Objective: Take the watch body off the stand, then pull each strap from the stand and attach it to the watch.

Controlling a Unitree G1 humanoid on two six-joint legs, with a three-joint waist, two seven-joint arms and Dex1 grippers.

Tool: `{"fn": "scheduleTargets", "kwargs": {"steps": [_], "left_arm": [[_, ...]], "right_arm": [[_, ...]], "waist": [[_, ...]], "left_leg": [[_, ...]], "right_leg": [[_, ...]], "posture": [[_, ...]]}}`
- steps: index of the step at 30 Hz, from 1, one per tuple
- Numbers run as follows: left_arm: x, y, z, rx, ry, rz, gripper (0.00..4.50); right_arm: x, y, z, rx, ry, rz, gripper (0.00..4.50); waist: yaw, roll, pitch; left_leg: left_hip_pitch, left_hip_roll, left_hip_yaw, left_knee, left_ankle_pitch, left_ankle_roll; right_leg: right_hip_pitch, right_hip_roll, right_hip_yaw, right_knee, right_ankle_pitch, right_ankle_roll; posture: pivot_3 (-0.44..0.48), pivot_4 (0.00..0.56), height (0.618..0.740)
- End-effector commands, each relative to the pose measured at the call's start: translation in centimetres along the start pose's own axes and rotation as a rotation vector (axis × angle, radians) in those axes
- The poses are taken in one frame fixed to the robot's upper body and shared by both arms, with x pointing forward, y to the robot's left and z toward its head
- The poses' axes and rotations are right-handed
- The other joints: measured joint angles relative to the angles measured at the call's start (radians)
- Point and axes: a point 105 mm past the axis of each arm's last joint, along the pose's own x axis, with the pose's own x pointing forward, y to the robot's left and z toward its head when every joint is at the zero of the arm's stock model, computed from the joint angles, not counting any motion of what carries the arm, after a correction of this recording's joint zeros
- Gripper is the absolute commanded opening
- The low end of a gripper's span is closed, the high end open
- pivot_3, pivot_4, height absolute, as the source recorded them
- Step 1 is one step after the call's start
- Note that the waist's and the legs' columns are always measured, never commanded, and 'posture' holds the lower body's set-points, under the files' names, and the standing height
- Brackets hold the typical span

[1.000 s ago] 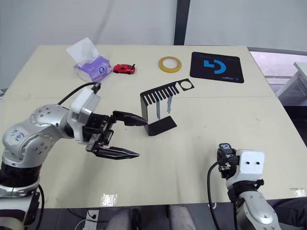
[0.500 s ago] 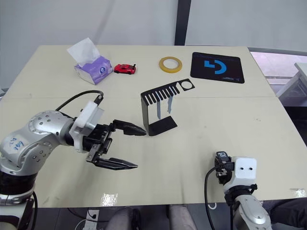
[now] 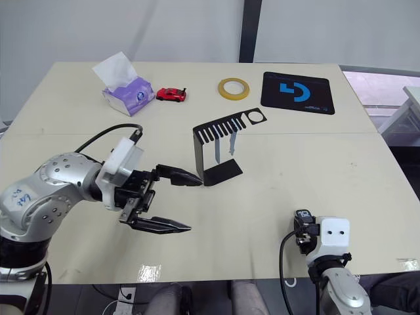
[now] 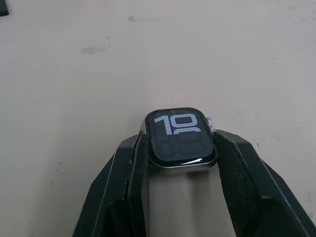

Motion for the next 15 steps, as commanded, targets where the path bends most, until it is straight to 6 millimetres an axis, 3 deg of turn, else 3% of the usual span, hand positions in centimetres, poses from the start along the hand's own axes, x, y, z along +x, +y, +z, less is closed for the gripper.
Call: {"fn": "scheduleTargets", "kwargs": {"steps": [1, 3, 5, 6, 8, 15], "left_arm": [[-0.2, -0.1, 0.9, 0.033, -0.021, 0.002, 4.5], [-0.2, 0.0, 0.9, 0.032, -0.024, 0.001, 4.5], [-0.2, 0.0, 1.0, 0.032, -0.026, 0.0, 4.5], [-0.2, 0.0, 1.0, 0.033, -0.026, 0.0, 4.5], [-0.2, 0.0, 0.9, 0.033, -0.026, 0.002, 4.5], [-0.3, -0.1, 0.6, 0.032, -0.031, 0.007, 4.5]], "right_arm": [[-0.5, -0.5, -0.3, -0.003, 0.01, -0.019, 1.59], [-0.6, -0.5, -0.3, 0.003, 0.011, -0.023, 2.6], [-0.7, -0.5, -0.3, 0.006, 0.011, -0.024, 3.18], [-0.8, -0.5, -0.2, 0.004, 0.011, -0.024, 3.76], [-1.4, -0.5, 0.0, 0.0, 0.01, -0.027, 4.44], [-3.7, -0.6, 1.7, -0.034, 0.002, -0.031, 4.44]], "waist": [[0.0, 0.0, 0.0], [0.001, 0.0, 0.0], [0.002, -0.001, -0.001], [0.002, -0.001, -0.001], [0.003, -0.001, -0.001], [0.011, -0.001, -0.001]], "left_leg": [[0.0, 0.0, 0.0, 0.0, 0.0, 0.0], [0.0, 0.0, 0.0, 0.0, 0.0, 0.0], [0.0, 0.0, 0.0, 0.0, 0.0, 0.0], [0.0, 0.0, 0.0, 0.0, 0.0, 0.0], [0.0, 0.0, 0.0, 0.0, 0.0, 0.0], [0.001, 0.0, 0.0, 0.001, 0.0, 0.0]], "right_leg": [[0.0, 0.0, 0.0, 0.0, 0.0, 0.0], [0.0, 0.0, 0.0, 0.0, 0.0, 0.0], [0.0, 0.0, 0.0, 0.0, 0.0, 0.0], [0.0, 0.0, 0.0, 0.001, 0.0, 0.0], [0.0, 0.0, 0.0, 0.001, 0.0, 0.0], [0.0, 0.0, 0.0, 0.004, -0.001, -0.001]], "posture": [[0.0, 0.15, 0.738], [0.0, 0.15, 0.738], [0.0, 0.15, 0.738], [0.0, 0.15, 0.738], [0.0, 0.15, 0.738], [0.0, 0.15, 0.738]]}}
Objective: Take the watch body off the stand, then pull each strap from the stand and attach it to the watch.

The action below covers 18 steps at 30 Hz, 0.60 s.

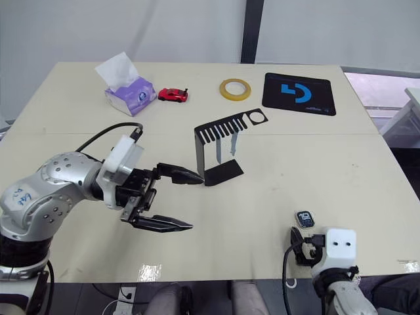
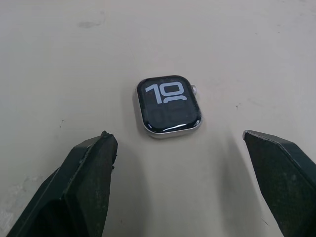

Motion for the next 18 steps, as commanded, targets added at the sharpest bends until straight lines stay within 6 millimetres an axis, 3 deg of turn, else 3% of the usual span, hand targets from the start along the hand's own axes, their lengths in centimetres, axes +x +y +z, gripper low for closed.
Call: {"fn": "scheduleTargets", "kwargs": {"steps": [1, 9, 13, 18], "left_arm": [[-0.3, -0.1, 0.6, 0.033, -0.027, 0.006, 4.5], [-0.4, 0.3, 0.3, 0.02, -0.054, 0.039, 4.5], [-0.5, 0.2, 0.1, -0.013, -0.08, 0.082, 4.5], [-1.2, 0.3, -0.5, -0.052, -0.095, 0.181, 4.5]], "right_arm": [[-1.2, 0.0, 2.4, -0.043, -0.063, 0.018, 4.44], [-3.1, -0.6, 6.2, -0.13, -0.137, 0.168, 4.44], [-3.9, -0.9, 8.7, -0.19, -0.177, 0.345, 4.44], [-4.8, -0.5, 10.0, -0.208, -0.156, 0.557, 4.44]], "waist": [[0.003, 0.0, 0.0], [0.011, -0.001, -0.001], [0.009, -0.001, -0.001], [0.011, -0.002, -0.001]], "left_leg": [[0.0, 0.0, 0.0, 0.0, 0.0, 0.0], [0.0, -0.001, -0.001, 0.001, 0.0, 0.001], [0.0, -0.001, 0.0, 0.001, -0.001, 0.002], [0.002, -0.001, -0.003, 0.001, -0.001, 0.003]], "right_leg": [[0.0, 0.0, 0.0, 0.0, 0.0, 0.0], [0.001, 0.001, -0.001, 0.0, 0.0, 0.0], [0.001, 0.001, 0.0, 0.001, 0.0, 0.001], [0.004, 0.002, -0.001, 0.0, 0.0, 0.001]], "posture": [[0.0, 0.15, 0.738], [0.0, 0.15, 0.738], [0.0, 0.15, 0.738], [0.0, 0.15, 0.738]]}}
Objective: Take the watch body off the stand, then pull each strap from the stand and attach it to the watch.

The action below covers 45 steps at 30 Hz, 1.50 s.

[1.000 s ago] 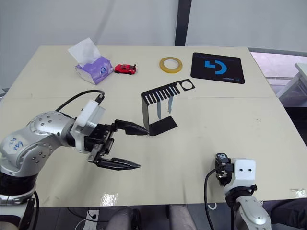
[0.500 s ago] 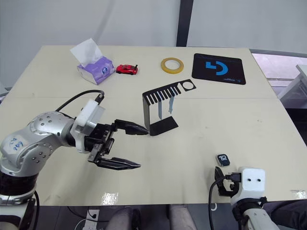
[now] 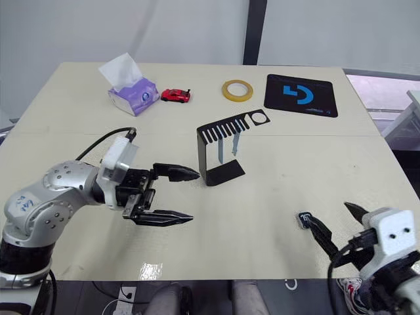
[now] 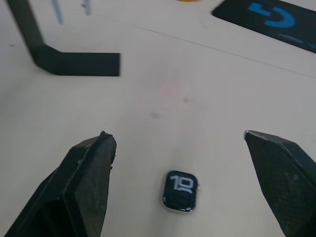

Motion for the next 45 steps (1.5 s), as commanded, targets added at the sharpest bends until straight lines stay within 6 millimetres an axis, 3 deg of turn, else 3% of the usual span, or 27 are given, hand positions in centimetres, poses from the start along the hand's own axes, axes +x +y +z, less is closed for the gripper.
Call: {"fn": "scheduleTargets", "kwargs": {"steps": [1, 8, 12, 18, 30, 36, 45], "left_arm": [[-0.9, -0.3, 0.6, 0.01, -0.024, 0.076, 4.5], [-3.3, -0.3, -1.3, -0.098, -0.05, 0.401, 4.5], [-2.5, -0.9, -2.4, -0.108, -0.031, 0.498, 4.5], [-1.3, 1.5, -3.9, -0.122, -0.008, 0.728, 4.5], [2.8, 3.6, -5.3, -0.086, 0.026, 0.816, 4.5], [3.0, 5.4, -5.4, -0.071, 0.037, 0.89, 4.5], [4.1, 6.3, -5.6, -0.058, 0.039, 0.889, 4.5]], "right_arm": [[-0.7, 0.3, 1.4, 0.006, -0.017, 0.145, 4.44], [-0.6, 1.2, 3.0, -0.009, -0.038, 0.396, 4.44], [0.5, 1.5, 3.9, -0.024, -0.074, 0.451, 4.44], [1.9, 2.2, 4.3, -0.031, -0.089, 0.522, 4.44], [3.5, 4.5, 4.7, -0.01, -0.113, 0.615, 4.44], [4.0, 4.9, 4.8, -0.015, -0.124, 0.616, 4.44], [4.5, 5.3, 5.1, -0.021, -0.141, 0.611, 4.44]], "waist": [[-0.001, 0.0, 0.0], [-0.002, -0.001, 0.0], [0.002, -0.003, -0.001], [0.023, -0.003, -0.001], [0.025, -0.003, -0.001], [0.025, -0.003, -0.001], [0.026, -0.003, -0.001]], "left_leg": [[0.0, 0.0, 0.0, 0.0, 0.0, 0.0], [0.011, 0.002, 0.0, -0.003, -0.003, 0.003], [0.012, 0.002, -0.001, -0.002, -0.004, 0.003], [0.016, 0.001, -0.004, -0.002, -0.005, 0.004], [0.016, 0.0, -0.003, -0.002, -0.006, 0.005], [0.016, 0.0, -0.003, -0.002, -0.006, 0.005], [0.015, 0.0, -0.003, -0.002, -0.006, 0.005]], "right_leg": [[0.0, 0.0, 0.0, 0.0, 0.0, 0.0], [0.015, -0.003, 0.0, -0.008, -0.001, 0.002], [0.017, -0.005, 0.0, -0.009, -0.001, 0.002], [0.025, -0.003, -0.001, -0.015, -0.001, 0.003], [0.026, -0.003, 0.0, -0.018, 0.0, 0.004], [0.026, -0.003, 0.0, -0.018, 0.0, 0.004], [0.026, -0.004, -0.001, -0.019, 0.001, 0.005]], "posture": [[0.0, 0.15, 0.738], [0.0, 0.15, 0.738], [0.0, 0.15, 0.738], [0.0, 0.15, 0.738], [0.0, 0.15, 0.738], [0.0, 0.15, 0.738], [0.0, 0.15, 0.738]]}}
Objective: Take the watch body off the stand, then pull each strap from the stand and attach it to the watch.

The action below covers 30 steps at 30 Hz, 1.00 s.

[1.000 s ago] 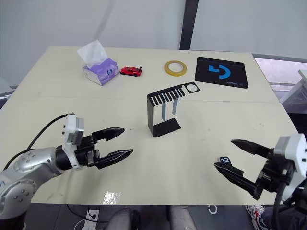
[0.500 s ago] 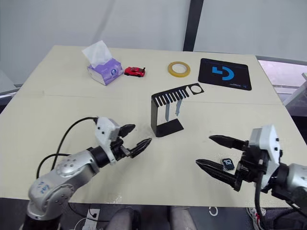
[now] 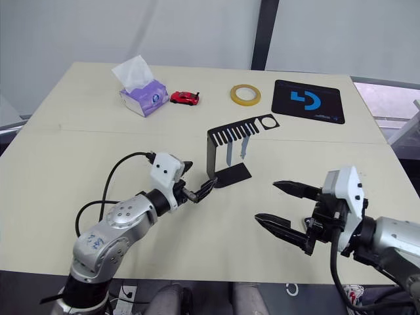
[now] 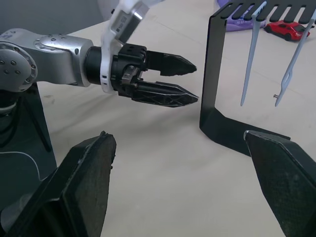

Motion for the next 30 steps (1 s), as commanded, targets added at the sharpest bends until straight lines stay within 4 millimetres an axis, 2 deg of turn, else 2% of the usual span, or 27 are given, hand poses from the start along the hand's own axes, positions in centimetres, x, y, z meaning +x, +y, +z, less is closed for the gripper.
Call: {"fn": "scheduleTargets", "kwargs": {"steps": [1, 9, 23, 27, 30], "left_arm": [[0.4, -0.3, 1.3, 0.036, -0.056, -0.009, 4.5], [1.6, 1.3, 2.3, 0.085, -0.09, 0.042, 4.5], [2.7, 1.4, 3.0, 0.122, -0.128, 0.027, 4.5], [2.8, 1.2, 3.2, 0.124, -0.137, 0.018, 3.36], [3.0, 1.2, 3.3, 0.132, -0.138, 0.02, 3.36]], "right_arm": [[0.2, 0.5, 0.5, -0.025, -0.018, 0.007, 4.44], [0.6, 0.2, 0.8, -0.031, -0.028, -0.005, 4.44], [1.0, 0.0, 0.6, -0.029, -0.032, -0.027, 4.44], [1.0, -0.1, 0.6, -0.031, -0.031, -0.032, 4.5], [1.0, -0.1, 0.6, -0.032, -0.031, -0.035, 4.5]], "waist": [[0.0, 0.0, 0.0], [0.0, 0.0, 0.0], [0.0, 0.0, 0.0], [0.0, 0.0, 0.0], [0.0, 0.0, 0.0]], "left_leg": [[0.0, 0.0, 0.0, 0.0, 0.0, 0.0], [0.0, 0.0, 0.0, 0.0, 0.0, 0.0], [-0.001, 0.001, 0.0, 0.0, 0.0, 0.0], [-0.001, 0.001, 0.0, 0.0, 0.0, 0.0], [-0.001, 0.001, 0.0, 0.0, 0.0, 0.0]], "right_leg": [[0.0, 0.0, 0.0, 0.0, 0.0, 0.0], [0.0, 0.0, 0.0, 0.0, 0.0, 0.0], [0.0, -0.002, 0.0, -0.002, 0.0, 0.0], [0.0, -0.002, 0.0, -0.002, 0.0, 0.001], [0.0, -0.002, 0.0, -0.002, 0.0, 0.001]], "posture": [[0.0, 0.15, 0.738], [0.0, 0.15, 0.738], [0.0, 0.15, 0.738], [0.0, 0.15, 0.738], [0.0, 0.15, 0.738]]}}
